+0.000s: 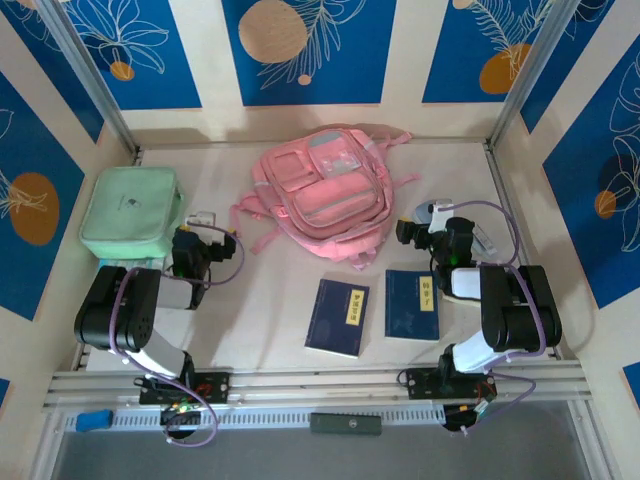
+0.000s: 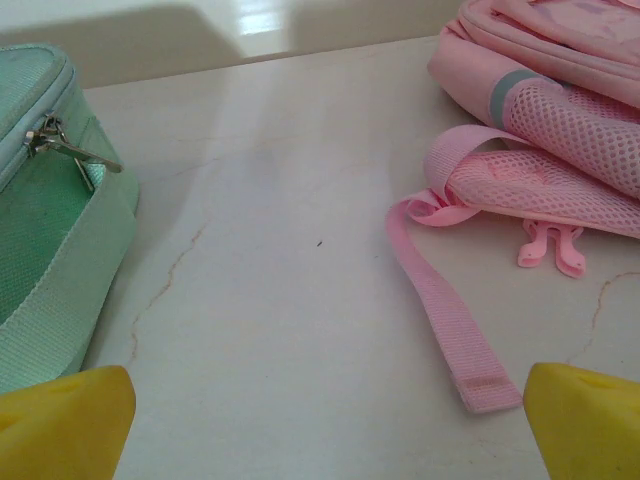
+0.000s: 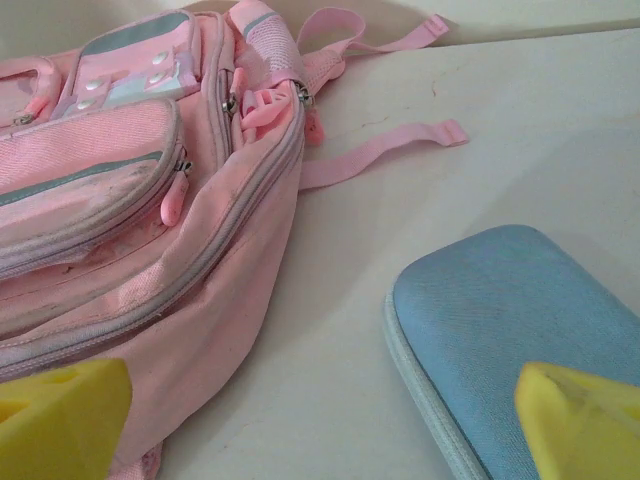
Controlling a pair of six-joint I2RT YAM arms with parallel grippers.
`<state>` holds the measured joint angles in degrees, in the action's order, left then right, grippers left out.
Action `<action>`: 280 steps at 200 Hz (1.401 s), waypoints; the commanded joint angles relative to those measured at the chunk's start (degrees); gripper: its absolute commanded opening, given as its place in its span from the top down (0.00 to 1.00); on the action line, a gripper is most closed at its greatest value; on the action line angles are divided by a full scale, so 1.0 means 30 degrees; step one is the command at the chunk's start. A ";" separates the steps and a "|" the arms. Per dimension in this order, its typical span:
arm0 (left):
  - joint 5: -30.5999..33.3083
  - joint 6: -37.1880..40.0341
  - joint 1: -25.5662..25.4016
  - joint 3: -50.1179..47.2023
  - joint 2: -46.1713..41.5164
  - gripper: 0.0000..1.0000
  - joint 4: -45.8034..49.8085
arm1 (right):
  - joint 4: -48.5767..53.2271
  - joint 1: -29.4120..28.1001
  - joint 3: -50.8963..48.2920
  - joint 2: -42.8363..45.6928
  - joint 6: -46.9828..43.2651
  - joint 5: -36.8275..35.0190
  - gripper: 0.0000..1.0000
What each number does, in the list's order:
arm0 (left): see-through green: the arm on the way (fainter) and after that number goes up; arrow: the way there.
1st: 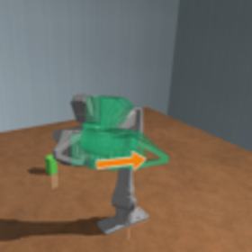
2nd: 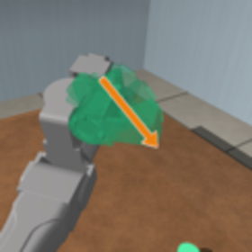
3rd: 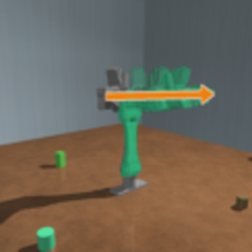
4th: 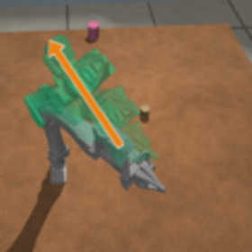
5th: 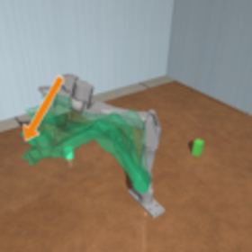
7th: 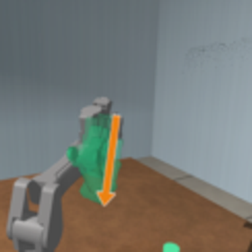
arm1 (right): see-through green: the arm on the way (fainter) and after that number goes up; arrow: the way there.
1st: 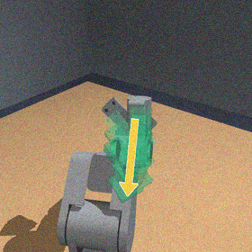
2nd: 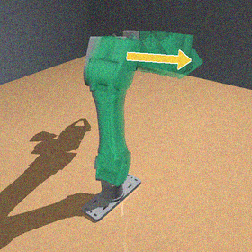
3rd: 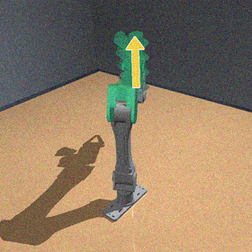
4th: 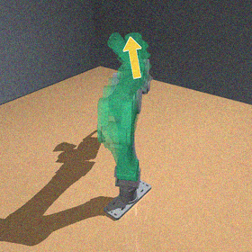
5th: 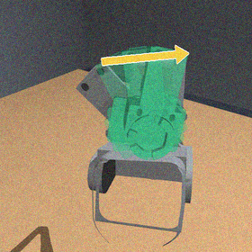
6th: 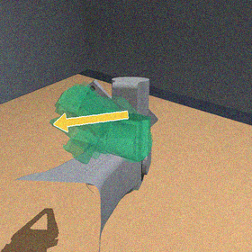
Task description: Pack books, pencil case, and school supplies into a backpack
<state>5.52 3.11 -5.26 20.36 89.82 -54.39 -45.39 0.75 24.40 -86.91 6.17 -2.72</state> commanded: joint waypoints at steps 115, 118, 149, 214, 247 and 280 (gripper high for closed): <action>-0.0521 -0.0013 0.0199 0.0391 -0.0054 0.01 0.0174 | 0.0154 0.0237 0.0041 -0.0122 0.0047 0.0741 0.01; -0.0521 -0.0009 0.0203 0.0391 -0.0031 0.01 0.0150 | 0.0132 0.0242 0.0047 -0.0121 0.0040 0.0751 0.01; -0.0461 0.0017 0.0208 0.0317 -0.0054 0.01 0.0069 | 0.0041 0.0216 -0.0048 -0.0092 -0.0005 0.0717 0.01; 0.0325 -0.0261 0.0207 -0.1616 -0.0980 0.00 -0.2870 | 0.2859 0.0331 0.0715 0.1941 0.0100 0.0894 0.01; 0.1506 -0.0799 0.0176 -0.2815 -0.5869 0.00 -0.0824 | 0.9537 0.1681 0.3051 0.4732 0.3971 0.0520 0.01; 0.1362 -0.4463 0.0199 -0.1673 -1.3042 0.01 0.6625 | 1.6617 0.4419 0.5749 0.5246 1.0328 0.3500 0.01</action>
<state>8.86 -1.56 -5.23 12.16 62.08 -49.95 -14.26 8.64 37.98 -71.96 21.21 -0.60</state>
